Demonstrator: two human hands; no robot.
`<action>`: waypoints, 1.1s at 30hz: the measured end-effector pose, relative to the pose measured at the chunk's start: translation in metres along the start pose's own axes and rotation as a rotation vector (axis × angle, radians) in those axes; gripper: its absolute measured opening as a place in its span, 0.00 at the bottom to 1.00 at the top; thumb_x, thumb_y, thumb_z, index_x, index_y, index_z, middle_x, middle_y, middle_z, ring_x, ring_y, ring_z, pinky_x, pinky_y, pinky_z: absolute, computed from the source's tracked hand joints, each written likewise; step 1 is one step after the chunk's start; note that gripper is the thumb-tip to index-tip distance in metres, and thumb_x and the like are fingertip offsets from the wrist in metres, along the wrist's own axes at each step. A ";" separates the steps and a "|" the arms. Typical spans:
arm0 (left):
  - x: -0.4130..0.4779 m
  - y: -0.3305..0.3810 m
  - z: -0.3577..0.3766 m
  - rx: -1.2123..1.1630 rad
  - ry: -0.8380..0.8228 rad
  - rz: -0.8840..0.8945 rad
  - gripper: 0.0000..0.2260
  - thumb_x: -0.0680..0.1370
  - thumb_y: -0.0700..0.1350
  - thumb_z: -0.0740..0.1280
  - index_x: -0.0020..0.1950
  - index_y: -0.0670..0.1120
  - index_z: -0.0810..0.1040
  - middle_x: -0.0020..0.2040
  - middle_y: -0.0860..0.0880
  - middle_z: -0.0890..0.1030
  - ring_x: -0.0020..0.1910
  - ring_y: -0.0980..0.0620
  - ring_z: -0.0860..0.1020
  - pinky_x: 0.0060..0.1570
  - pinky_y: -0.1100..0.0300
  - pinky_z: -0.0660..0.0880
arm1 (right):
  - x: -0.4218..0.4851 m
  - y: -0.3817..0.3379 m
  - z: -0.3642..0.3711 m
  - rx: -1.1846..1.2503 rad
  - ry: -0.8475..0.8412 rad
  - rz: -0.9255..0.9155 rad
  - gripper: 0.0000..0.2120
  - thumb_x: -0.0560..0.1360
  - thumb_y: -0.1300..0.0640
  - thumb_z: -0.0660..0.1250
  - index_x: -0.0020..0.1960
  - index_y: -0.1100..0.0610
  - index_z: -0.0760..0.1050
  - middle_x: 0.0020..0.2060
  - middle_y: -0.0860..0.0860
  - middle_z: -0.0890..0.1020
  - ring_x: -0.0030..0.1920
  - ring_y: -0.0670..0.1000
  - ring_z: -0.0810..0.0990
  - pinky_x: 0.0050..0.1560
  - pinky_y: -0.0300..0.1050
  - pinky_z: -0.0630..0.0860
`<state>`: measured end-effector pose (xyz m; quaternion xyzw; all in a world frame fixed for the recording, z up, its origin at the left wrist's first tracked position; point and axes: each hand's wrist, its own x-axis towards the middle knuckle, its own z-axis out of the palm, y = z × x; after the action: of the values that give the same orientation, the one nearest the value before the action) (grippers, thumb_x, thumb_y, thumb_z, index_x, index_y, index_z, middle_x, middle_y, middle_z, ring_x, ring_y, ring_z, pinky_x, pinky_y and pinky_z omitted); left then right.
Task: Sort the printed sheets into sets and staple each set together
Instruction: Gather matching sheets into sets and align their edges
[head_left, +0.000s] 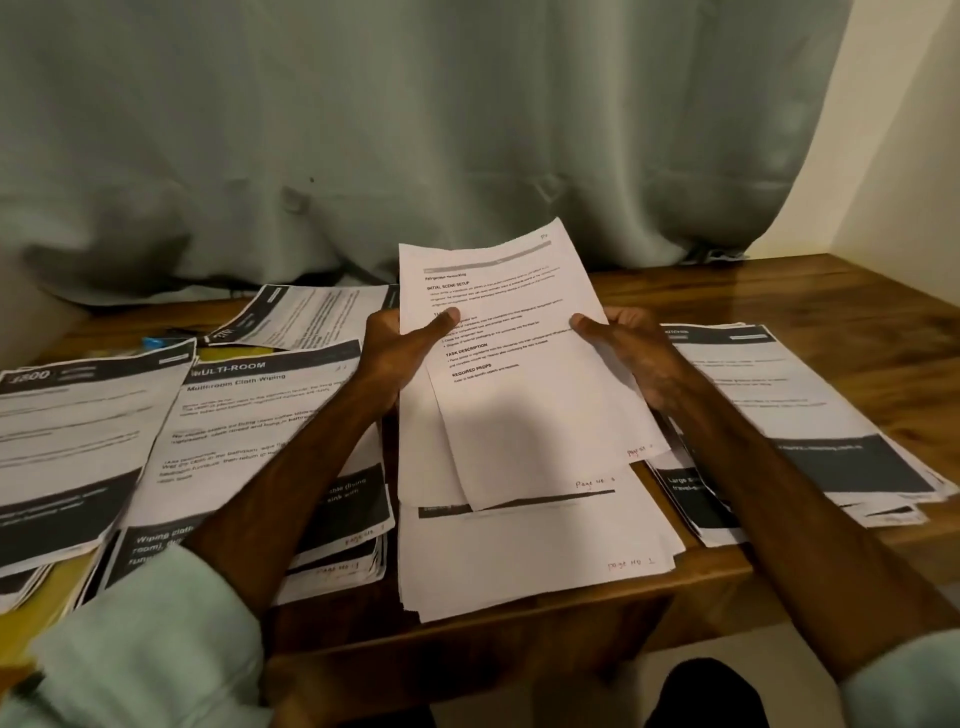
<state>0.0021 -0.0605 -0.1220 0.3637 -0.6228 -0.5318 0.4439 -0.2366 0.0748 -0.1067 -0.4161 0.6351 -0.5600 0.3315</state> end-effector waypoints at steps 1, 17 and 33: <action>0.000 -0.001 0.000 -0.001 -0.003 -0.006 0.14 0.77 0.48 0.76 0.61 0.47 0.82 0.51 0.54 0.86 0.46 0.56 0.87 0.42 0.62 0.83 | 0.000 0.001 0.000 0.014 0.013 -0.006 0.14 0.78 0.52 0.72 0.60 0.59 0.81 0.53 0.50 0.88 0.50 0.56 0.88 0.57 0.57 0.82; -0.002 -0.007 0.008 0.032 0.010 -0.037 0.11 0.83 0.52 0.65 0.59 0.46 0.80 0.47 0.55 0.85 0.39 0.59 0.86 0.36 0.67 0.80 | 0.004 0.007 -0.003 0.076 0.172 -0.092 0.19 0.80 0.45 0.69 0.55 0.63 0.80 0.51 0.56 0.87 0.55 0.63 0.84 0.64 0.63 0.78; -0.010 0.006 0.007 0.028 0.107 -0.017 0.18 0.84 0.57 0.62 0.62 0.46 0.81 0.53 0.51 0.86 0.46 0.54 0.85 0.50 0.57 0.81 | -0.007 -0.003 0.003 0.204 0.206 -0.091 0.17 0.82 0.51 0.67 0.59 0.66 0.79 0.56 0.58 0.86 0.57 0.62 0.84 0.63 0.61 0.79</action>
<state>-0.0009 -0.0483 -0.1176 0.4031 -0.6025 -0.5067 0.4667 -0.2305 0.0799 -0.1045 -0.3487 0.5860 -0.6759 0.2795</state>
